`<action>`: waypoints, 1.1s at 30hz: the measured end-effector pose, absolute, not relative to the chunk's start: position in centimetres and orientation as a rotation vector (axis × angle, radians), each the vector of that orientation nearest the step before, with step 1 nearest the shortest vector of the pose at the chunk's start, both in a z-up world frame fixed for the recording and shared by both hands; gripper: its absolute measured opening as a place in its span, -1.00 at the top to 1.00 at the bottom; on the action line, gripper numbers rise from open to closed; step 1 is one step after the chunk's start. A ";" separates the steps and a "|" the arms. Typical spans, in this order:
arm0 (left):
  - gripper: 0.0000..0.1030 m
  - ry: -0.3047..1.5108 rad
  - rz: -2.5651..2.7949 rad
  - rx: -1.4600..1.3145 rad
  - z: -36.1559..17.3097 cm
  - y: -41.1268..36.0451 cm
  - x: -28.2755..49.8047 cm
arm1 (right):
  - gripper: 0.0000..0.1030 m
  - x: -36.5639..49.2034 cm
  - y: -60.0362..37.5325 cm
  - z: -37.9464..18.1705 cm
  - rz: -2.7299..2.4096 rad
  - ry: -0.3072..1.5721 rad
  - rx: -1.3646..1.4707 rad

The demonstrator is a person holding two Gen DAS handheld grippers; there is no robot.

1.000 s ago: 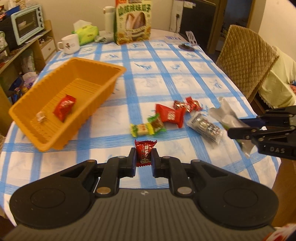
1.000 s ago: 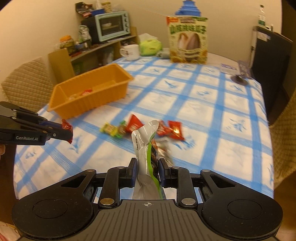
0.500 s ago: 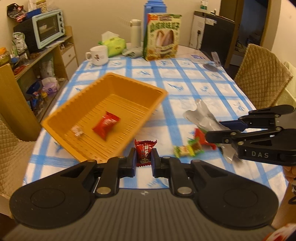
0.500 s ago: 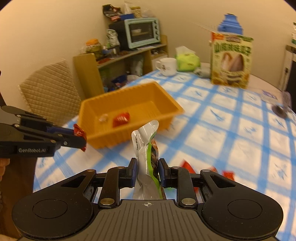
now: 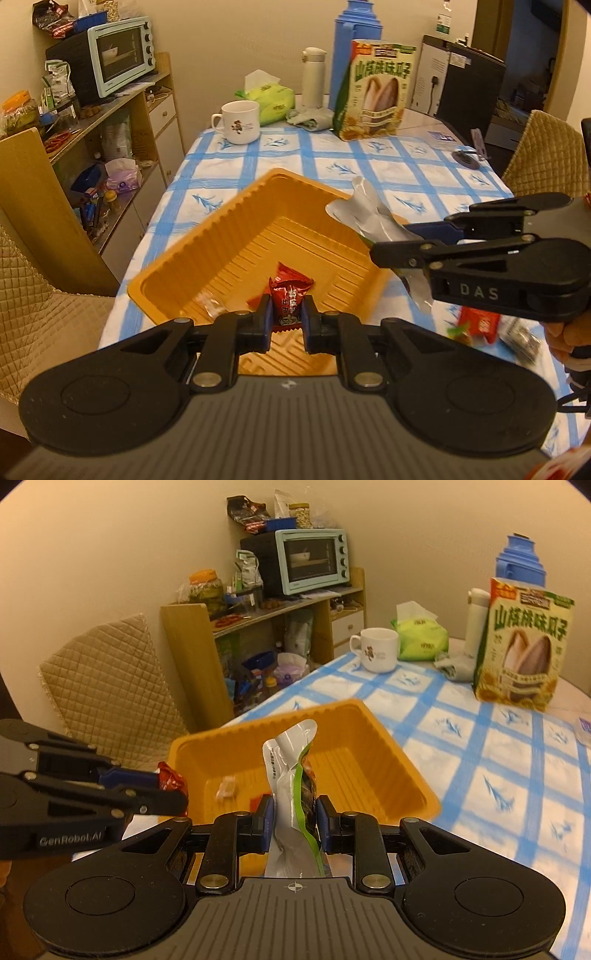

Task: Organize snacks
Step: 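Carry both held snacks over the orange tray with both grippers, then open both grippers to drop the snacks into the tray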

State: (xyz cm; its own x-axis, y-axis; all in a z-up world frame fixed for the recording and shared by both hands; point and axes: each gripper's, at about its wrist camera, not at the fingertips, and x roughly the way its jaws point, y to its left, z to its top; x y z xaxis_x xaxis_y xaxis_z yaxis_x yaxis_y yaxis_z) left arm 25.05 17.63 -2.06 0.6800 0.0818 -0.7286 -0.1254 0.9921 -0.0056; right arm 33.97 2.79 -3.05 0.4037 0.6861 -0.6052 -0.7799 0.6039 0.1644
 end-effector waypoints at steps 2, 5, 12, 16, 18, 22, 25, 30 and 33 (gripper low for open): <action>0.73 0.818 0.119 -0.058 -2.3 18.4 26.0 | 0.51 35.0 3.9 -3.2 0.929 0.685 -0.162; 0.73 0.824 0.119 -0.063 -2.7 19.3 27.1 | 0.51 36.3 5.1 -3.6 0.921 0.689 -0.178; 0.73 0.843 0.111 -0.075 -3.7 20.7 29.4 | 0.51 38.7 7.1 -5.0 0.911 0.715 -0.205; 0.73 0.855 0.110 -0.082 -4.3 21.5 30.5 | 0.51 39.9 7.8 -5.9 0.905 0.736 -0.214; 0.73 0.864 0.110 -0.085 -4.7 21.7 31.0 | 0.51 40.4 8.1 -6.4 0.905 0.745 -0.219; 0.73 0.879 0.109 -0.093 -5.3 22.1 31.7 | 0.51 41.3 8.6 -7.3 0.896 0.769 -0.216; 0.73 0.888 0.109 -0.099 -5.7 22.5 32.1 | 0.51 41.8 8.8 -7.8 0.893 0.782 -0.212; 0.73 0.902 0.104 -0.105 -6.3 22.8 32.5 | 0.51 42.4 9.0 -8.6 0.865 0.809 -0.200; 0.73 0.908 0.104 -0.107 -6.5 23.0 32.7 | 0.48 42.6 8.8 -8.7 0.850 0.820 -0.178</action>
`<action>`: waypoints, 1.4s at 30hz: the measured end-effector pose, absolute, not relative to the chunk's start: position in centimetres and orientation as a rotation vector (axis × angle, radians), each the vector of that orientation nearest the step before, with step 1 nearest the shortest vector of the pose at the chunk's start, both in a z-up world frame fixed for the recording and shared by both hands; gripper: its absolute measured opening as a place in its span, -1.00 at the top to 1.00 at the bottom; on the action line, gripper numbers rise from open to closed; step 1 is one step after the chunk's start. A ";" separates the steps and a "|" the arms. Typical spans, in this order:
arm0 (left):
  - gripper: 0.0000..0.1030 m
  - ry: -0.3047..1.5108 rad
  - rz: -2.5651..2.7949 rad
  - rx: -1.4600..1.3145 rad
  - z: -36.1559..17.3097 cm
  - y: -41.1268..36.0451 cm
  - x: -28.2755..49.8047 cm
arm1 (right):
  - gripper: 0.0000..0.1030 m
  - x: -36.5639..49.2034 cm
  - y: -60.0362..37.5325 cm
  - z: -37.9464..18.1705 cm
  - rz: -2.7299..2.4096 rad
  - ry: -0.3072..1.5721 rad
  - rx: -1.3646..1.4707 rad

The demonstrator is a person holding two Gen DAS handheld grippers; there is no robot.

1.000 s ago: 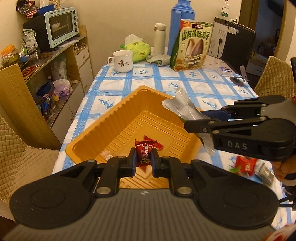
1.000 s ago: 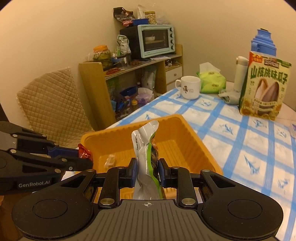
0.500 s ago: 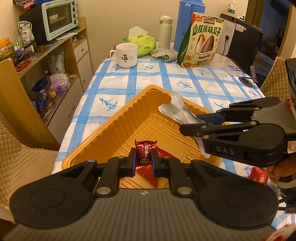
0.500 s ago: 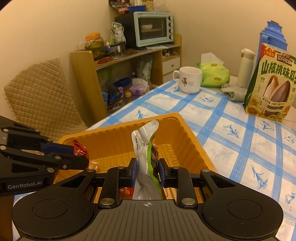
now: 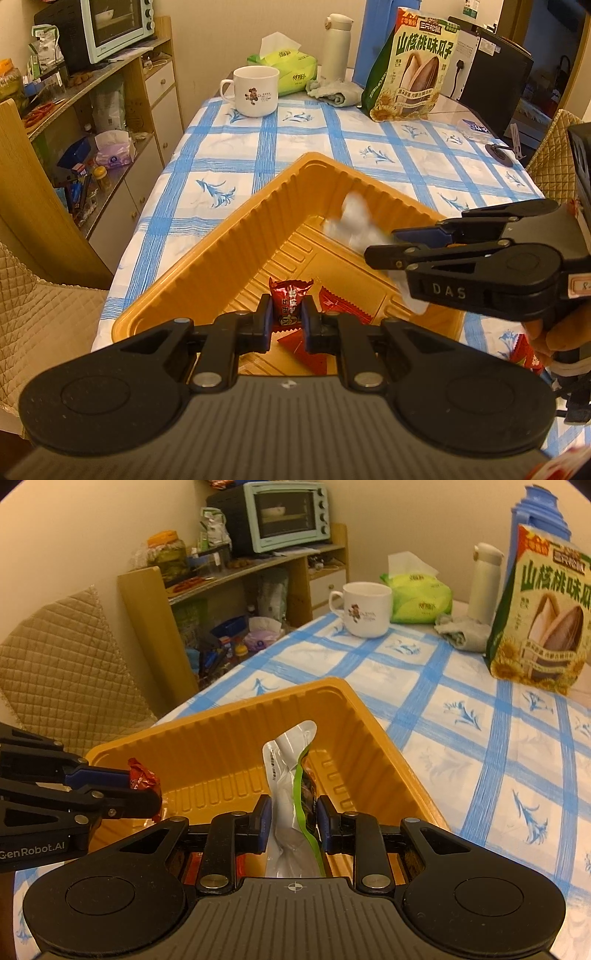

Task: Organize snacks
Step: 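Open both grippers to drop the snacks into the tray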

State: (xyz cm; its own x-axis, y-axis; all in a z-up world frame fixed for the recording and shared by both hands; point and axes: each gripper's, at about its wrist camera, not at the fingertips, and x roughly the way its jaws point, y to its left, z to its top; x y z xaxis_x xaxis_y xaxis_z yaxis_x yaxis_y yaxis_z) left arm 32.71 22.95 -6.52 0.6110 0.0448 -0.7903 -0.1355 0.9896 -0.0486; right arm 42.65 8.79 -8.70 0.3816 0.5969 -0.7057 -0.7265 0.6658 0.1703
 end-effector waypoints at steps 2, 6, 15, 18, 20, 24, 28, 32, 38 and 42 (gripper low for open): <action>0.73 0.910 0.104 -0.108 -6.6 23.0 32.9 | 0.41 42.8 8.6 -8.6 0.845 0.817 -0.160; 0.73 0.913 0.099 -0.106 -6.8 23.1 33.2 | 0.30 42.9 8.4 -8.4 0.840 0.818 -0.153; 0.72 0.903 0.090 -0.101 -6.8 22.9 34.3 | 0.29 42.8 8.1 -8.4 0.837 0.827 -0.147; 0.71 0.893 0.095 -0.098 -6.6 22.9 34.5 | 0.29 42.5 8.0 -8.3 0.839 0.822 -0.144; 0.64 0.886 0.098 -0.097 -6.5 23.0 34.4 | 0.29 42.3 7.9 -8.1 0.840 0.820 -0.141; 0.41 0.880 0.104 -0.099 -6.4 23.2 34.0 | 0.24 41.8 7.6 -7.7 0.841 0.813 -0.130; 0.35 0.873 0.113 -0.101 -6.1 23.4 33.3 | 0.00 41.0 7.3 -7.2 0.844 0.800 -0.114; 0.16 0.869 0.119 -0.105 -5.6 23.4 32.3 | -0.12 40.1 6.9 -6.8 0.845 0.793 -0.104; -0.16 0.842 0.120 -0.110 -4.4 22.9 30.4 | -0.32 38.5 6.0 -5.9 0.839 0.779 -0.083; -0.35 0.819 0.126 -0.106 -3.5 22.3 28.8 | -0.44 37.2 4.9 -5.1 0.832 0.761 -0.059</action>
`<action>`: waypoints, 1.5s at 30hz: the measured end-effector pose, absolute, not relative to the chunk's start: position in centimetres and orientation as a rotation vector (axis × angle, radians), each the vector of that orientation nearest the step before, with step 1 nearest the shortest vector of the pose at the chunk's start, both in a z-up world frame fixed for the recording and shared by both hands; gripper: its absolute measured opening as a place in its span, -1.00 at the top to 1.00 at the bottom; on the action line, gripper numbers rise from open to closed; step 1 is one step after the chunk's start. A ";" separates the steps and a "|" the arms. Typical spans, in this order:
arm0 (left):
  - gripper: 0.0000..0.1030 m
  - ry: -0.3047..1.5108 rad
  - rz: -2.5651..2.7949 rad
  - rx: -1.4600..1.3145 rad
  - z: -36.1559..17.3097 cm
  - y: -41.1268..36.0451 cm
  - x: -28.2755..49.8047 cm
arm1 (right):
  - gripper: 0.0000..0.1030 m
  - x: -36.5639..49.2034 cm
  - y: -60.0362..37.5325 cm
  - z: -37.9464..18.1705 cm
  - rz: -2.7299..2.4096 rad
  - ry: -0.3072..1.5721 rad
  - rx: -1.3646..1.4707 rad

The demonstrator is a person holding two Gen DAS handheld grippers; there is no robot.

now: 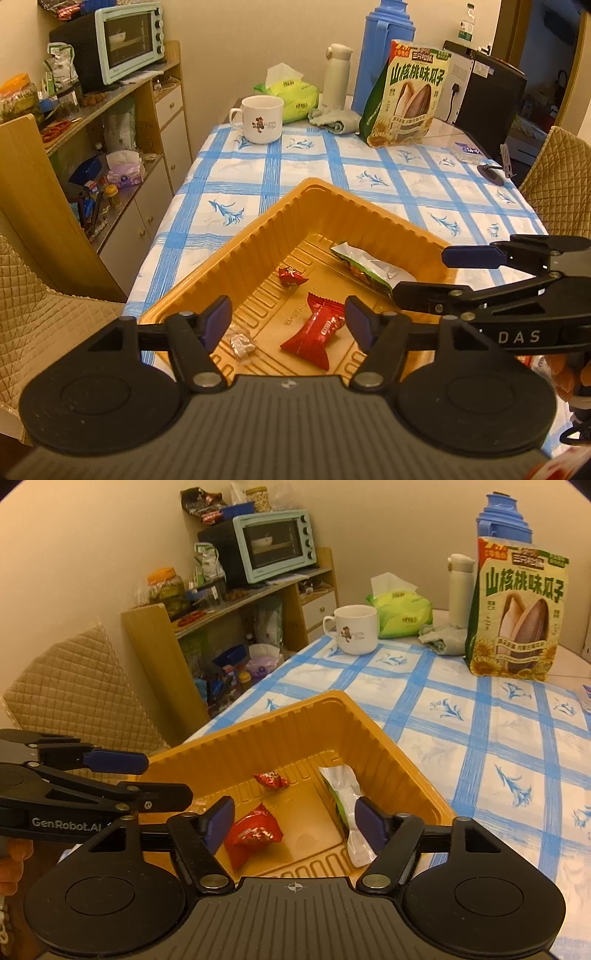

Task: Organize snacks
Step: 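Open both grippers to drop the snacks into the tray, then pull both tools back from the tray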

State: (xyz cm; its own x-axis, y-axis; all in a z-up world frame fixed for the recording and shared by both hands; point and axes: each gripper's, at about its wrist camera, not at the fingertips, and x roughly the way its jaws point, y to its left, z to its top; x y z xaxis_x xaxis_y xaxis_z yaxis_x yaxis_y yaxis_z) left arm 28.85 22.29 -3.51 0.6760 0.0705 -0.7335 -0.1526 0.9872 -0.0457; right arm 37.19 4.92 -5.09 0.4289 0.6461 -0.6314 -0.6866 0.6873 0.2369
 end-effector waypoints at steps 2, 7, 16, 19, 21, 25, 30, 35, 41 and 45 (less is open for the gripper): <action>-0.47 0.810 0.127 -0.116 -3.1 22.0 28.0 | -0.46 36.5 4.3 -4.7 0.827 0.753 -0.044; -0.65 0.781 0.133 -0.120 -1.8 21.1 25.5 | -0.51 34.8 2.5 -3.7 0.812 0.735 -0.019; -0.84 0.750 0.132 -0.130 -0.5 17.9 21.0 | -0.53 30.5 -1.6 -2.1 0.809 0.710 0.019; -0.88 0.761 0.124 -0.134 -0.6 16.4 19.5 | -0.53 29.1 -3.3 -1.9 0.806 0.709 0.022; -0.91 0.766 0.120 -0.131 -0.6 15.4 18.6 | -0.53 28.2 -4.5 -1.8 0.804 0.711 0.027; -0.92 0.772 0.115 -0.130 -0.8 13.3 17.0 | -0.53 26.3 -7.0 -1.7 0.801 0.717 0.025; -0.93 0.786 0.120 -0.143 -1.1 10.9 15.2 | -0.53 24.4 -10.0 -2.0 0.804 0.729 0.023; -0.93 0.816 0.117 -0.155 -1.9 8.6 13.9 | -0.53 22.7 -12.8 -2.6 0.803 0.745 0.014; -0.92 0.837 0.109 -0.140 -3.1 5.8 12.9 | -0.53 21.3 -16.0 -3.7 0.792 0.781 0.008; -0.91 0.852 0.104 -0.145 -3.9 4.4 12.5 | -0.53 20.9 -17.9 -4.5 0.777 0.806 0.001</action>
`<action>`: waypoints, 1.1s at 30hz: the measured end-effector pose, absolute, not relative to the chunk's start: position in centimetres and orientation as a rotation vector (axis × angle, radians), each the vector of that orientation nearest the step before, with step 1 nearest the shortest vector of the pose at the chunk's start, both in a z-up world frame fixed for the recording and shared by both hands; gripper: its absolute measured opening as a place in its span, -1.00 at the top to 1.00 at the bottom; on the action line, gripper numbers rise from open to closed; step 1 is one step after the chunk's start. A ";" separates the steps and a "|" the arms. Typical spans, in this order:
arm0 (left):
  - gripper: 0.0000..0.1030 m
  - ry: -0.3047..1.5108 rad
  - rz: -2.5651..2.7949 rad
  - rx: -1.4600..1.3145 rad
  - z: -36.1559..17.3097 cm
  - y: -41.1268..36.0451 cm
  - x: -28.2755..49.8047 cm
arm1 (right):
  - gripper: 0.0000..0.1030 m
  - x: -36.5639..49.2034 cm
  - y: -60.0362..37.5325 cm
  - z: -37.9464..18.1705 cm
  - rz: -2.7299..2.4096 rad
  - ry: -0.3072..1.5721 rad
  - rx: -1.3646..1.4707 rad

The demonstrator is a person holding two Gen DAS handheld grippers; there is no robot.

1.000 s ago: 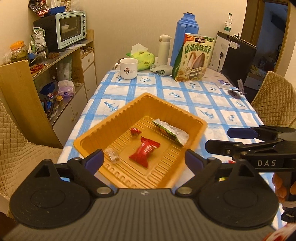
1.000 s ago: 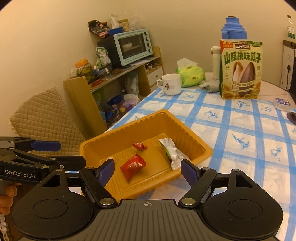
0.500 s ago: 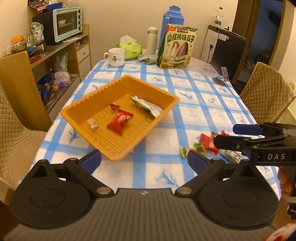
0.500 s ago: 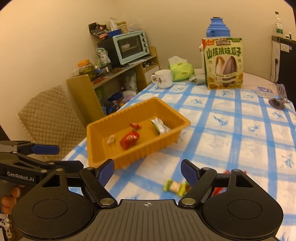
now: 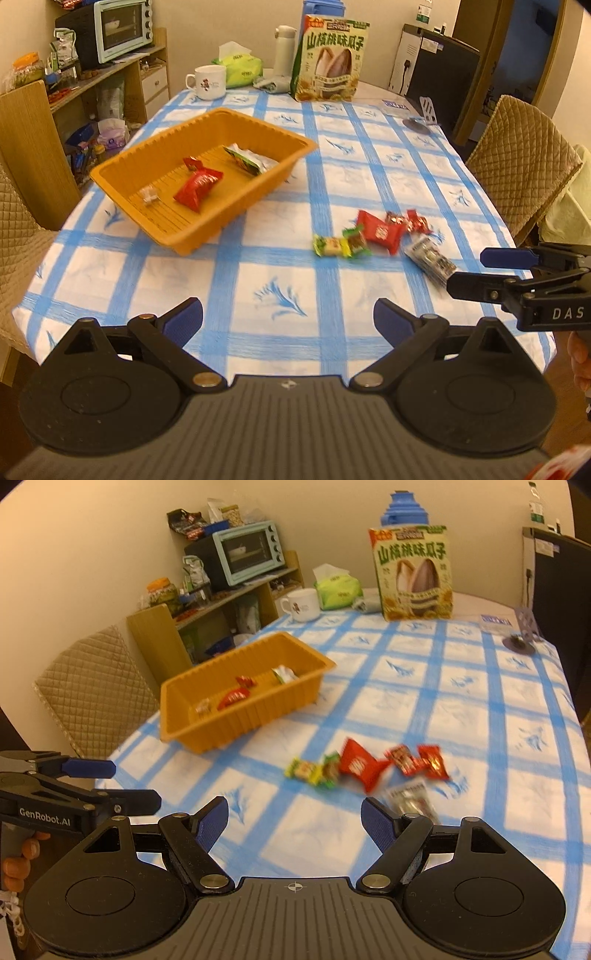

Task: Organize snacks
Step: 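Pull both tools back from the tray, then grasp the clear nut packet with right gripper while left tool approaches green-wrapped candy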

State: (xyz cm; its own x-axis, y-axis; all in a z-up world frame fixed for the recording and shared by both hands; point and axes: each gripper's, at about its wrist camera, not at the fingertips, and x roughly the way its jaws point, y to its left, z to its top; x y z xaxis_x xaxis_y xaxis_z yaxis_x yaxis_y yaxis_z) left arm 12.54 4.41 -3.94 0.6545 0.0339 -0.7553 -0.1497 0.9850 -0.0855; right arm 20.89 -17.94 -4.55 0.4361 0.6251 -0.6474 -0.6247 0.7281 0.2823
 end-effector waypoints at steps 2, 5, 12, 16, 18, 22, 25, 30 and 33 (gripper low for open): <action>-0.90 0.858 0.102 -0.141 -4.3 3.7 12.5 | -0.53 20.7 -18.9 -5.0 0.768 0.817 -0.003; -0.88 0.866 0.093 -0.136 -4.7 2.6 12.5 | -0.53 20.5 -20.1 -5.5 0.753 0.829 -0.010; -0.82 0.876 0.071 -0.119 -5.6 0.6 13.0 | -0.53 20.5 -22.4 -6.7 0.716 0.846 -0.016; -0.78 0.883 0.058 -0.108 -6.0 -0.2 13.4 | -0.53 20.7 -23.4 -7.2 0.700 0.848 -0.021; -0.74 0.885 0.052 -0.101 -6.2 -0.5 13.5 | -0.53 20.7 -23.8 -7.5 0.691 0.850 -0.023; -0.68 0.893 0.036 -0.092 -6.6 -1.0 14.0 | -0.52 20.9 -24.3 -8.2 0.672 0.853 -0.036; -0.64 0.896 0.024 -0.077 -7.0 -1.4 14.3 | -0.52 21.1 -24.4 -8.6 0.661 0.844 -0.058; -0.60 0.889 0.009 -0.044 -7.5 -1.7 15.0 | -0.49 21.5 -24.3 -9.2 0.654 0.832 -0.080; -0.57 0.890 0.009 -0.027 -7.8 -1.7 15.6 | -0.39 22.0 -24.1 -9.4 0.653 0.825 -0.097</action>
